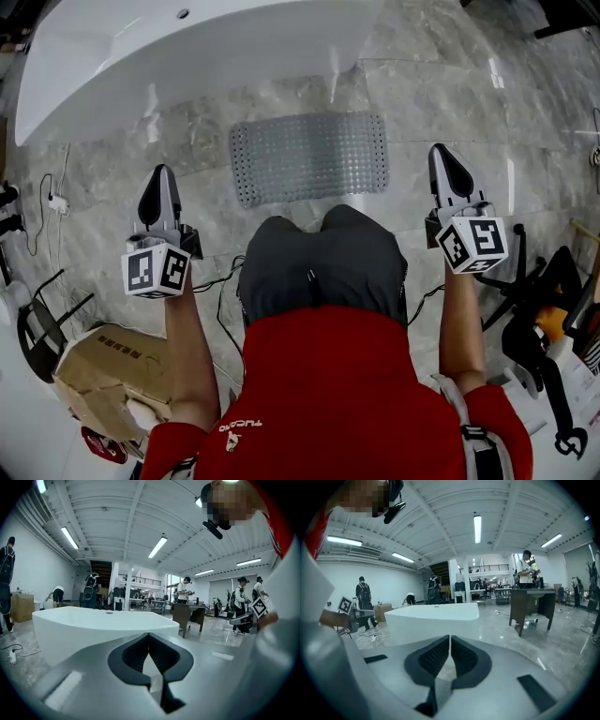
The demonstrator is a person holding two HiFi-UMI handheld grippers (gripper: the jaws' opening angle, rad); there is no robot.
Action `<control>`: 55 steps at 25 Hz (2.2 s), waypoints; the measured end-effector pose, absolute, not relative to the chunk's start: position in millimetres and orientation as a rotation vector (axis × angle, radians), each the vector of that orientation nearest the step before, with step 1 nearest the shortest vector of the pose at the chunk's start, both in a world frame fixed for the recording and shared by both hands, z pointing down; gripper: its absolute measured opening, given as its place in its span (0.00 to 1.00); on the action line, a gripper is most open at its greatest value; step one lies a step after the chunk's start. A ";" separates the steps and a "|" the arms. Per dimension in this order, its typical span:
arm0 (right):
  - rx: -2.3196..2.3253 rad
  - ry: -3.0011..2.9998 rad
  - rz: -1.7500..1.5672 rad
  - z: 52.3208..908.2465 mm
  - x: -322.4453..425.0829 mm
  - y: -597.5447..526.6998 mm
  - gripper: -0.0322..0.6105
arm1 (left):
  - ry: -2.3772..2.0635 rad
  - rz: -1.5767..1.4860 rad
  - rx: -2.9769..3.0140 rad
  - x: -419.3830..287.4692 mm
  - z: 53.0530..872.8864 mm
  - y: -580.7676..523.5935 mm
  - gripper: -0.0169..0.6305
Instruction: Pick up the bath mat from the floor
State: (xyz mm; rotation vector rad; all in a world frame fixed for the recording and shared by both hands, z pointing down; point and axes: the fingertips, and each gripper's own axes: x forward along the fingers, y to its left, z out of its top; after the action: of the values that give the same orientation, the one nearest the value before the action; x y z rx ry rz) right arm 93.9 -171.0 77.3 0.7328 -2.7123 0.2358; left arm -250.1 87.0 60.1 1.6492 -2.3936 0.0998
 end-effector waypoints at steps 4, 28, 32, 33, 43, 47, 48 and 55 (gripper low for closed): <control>0.719 -2.681 0.251 113.7 89.8 -175.4 0.05 | -2.366 0.115 1.634 -255.7 101.1 81.3 0.04; 0.690 -2.510 0.350 335.7 92.6 -197.4 0.22 | -2.216 0.187 1.517 -284.3 334.5 86.3 0.15; 0.673 -2.477 0.353 374.3 95.7 -198.0 0.26 | -2.183 0.202 1.503 -286.1 376.7 86.4 0.21; 0.669 -2.468 0.352 382.8 96.4 -198.1 0.27 | -2.174 0.204 1.496 -287.0 386.4 86.8 0.22; 0.669 -2.386 0.364 456.9 104.8 -207.1 0.33 | -2.099 0.274 1.424 -297.5 474.5 91.7 0.33; 0.664 -2.338 0.419 496.2 112.3 -210.0 0.37 | -2.041 0.318 1.394 -297.7 514.8 96.3 0.38; 0.662 -2.326 0.434 506.5 114.3 -211.0 0.37 | -2.027 0.323 1.388 -297.5 524.7 97.2 0.39; 0.660 -2.245 0.542 575.2 136.4 -232.4 0.42 | -1.953 0.331 1.323 -292.5 587.7 95.2 0.46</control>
State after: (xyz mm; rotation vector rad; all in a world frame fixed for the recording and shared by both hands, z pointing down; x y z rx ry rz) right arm 136.4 -232.4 575.2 0.6598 -2.2449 0.5423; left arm -292.5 95.2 587.7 1.3229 -1.9529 0.3309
